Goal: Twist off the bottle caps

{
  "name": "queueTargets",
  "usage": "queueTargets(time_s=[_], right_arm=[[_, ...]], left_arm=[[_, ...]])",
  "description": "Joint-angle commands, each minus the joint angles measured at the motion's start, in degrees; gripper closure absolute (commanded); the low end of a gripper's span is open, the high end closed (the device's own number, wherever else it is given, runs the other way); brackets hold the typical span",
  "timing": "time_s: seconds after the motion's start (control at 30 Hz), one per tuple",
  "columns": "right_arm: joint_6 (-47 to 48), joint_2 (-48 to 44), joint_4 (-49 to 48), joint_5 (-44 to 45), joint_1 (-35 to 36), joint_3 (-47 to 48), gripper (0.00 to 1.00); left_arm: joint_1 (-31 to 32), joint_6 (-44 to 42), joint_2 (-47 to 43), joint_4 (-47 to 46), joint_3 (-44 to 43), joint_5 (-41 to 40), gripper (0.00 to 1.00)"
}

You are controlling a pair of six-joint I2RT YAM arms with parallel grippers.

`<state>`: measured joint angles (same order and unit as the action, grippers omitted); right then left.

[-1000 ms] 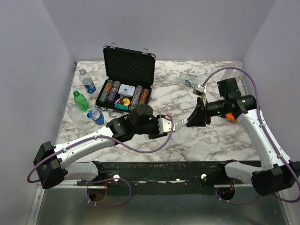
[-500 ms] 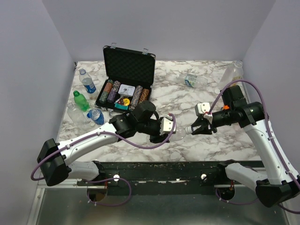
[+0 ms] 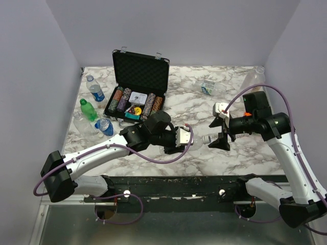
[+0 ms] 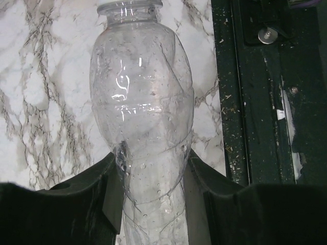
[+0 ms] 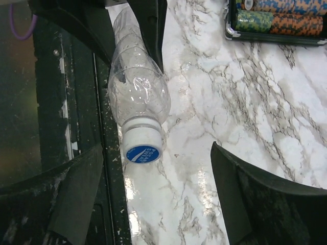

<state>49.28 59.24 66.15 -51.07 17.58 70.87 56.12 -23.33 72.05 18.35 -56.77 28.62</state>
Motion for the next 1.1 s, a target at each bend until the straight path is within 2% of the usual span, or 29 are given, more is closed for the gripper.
queueTargets(time_s=[0.0,0.17,0.33,0.57,0.63,0.83,1.07], right_arm=[[-6.82,-2.81,-1.55,3.87,0.26,1.72,0.07],[-9.46,-5.45,-1.64,6.33,-0.88,3.04,0.02],[-14.63,-5.54,-3.48,4.06,-3.78,4.8,0.01],[-32.63,-1.94,-13.66,-6.93,-7.73,2.18,0.02],[-41.33,-0.8,-18.75,-7.81,-8.18,-0.28,0.02],[-58.91,2.98,-29.92,-7.82,-8.27,-6.18,0.02],[-66.15,8.08,-33.89,-9.66,-8.18,-8.2,0.02]], left_arm=[[0.13,-1.1,-1.12,-1.12,0.43,-4.1,1.0],[0.31,-2.06,-2.53,-2.26,1.4,-8.92,1.0],[0.75,-3.12,-4.72,-4.63,3.24,-15.16,1.0],[1.8,-4.35,-5.96,-8.32,5.44,-24.12,1.0],[2.07,-4.88,-5.87,-9.12,5.88,-27.02,1.0],[3.21,-4.79,-5.34,-11.4,6.76,-31.69,1.0],[3.91,-5.32,-4.64,-11.41,6.76,-33.81,1.0]])
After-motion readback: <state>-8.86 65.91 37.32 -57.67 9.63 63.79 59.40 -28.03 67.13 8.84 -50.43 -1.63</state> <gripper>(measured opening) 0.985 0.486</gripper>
